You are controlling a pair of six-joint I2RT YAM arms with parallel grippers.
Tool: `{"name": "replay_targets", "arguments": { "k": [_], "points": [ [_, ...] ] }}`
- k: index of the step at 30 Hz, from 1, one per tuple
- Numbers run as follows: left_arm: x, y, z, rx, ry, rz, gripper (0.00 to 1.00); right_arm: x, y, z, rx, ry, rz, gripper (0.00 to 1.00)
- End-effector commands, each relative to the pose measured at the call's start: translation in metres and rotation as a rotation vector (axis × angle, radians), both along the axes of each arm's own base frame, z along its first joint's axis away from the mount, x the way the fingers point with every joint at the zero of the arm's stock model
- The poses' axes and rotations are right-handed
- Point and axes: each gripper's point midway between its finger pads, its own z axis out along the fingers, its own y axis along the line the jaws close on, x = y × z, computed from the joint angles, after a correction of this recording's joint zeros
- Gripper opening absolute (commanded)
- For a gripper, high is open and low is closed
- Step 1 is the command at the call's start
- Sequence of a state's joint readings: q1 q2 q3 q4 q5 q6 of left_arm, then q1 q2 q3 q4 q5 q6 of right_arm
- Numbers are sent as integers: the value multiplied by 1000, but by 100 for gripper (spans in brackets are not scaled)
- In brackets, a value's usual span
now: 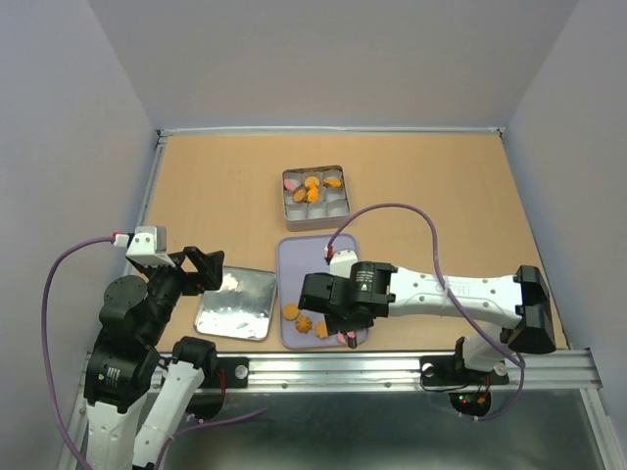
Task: Pack the cookies
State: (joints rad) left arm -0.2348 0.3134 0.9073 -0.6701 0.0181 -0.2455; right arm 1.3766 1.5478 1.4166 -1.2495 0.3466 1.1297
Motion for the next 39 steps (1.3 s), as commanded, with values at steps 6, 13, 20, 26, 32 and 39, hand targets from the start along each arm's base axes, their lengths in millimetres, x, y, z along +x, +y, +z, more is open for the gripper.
{"name": "replay_targets", "arguments": {
  "k": [6,13,20,26,32,39],
  "points": [
    [3,-1,8,-13,-47,0,99,-5,4,-1,19,14,1,50],
    [3,0,10,-15,-51,5,99,-3,8,3,30,7,12,31],
    [2,0,9,-18,-52,7,99,30,16,27,30,-59,7,31],
    [0,0,11,-26,-58,7,99,114,14,70,75,-153,-50,30],
    [1,4,11,-18,-62,24,99,203,5,89,59,-213,-94,30],
    [0,3,12,-19,-65,22,99,268,-3,90,83,-223,-153,29]
  ]
}}
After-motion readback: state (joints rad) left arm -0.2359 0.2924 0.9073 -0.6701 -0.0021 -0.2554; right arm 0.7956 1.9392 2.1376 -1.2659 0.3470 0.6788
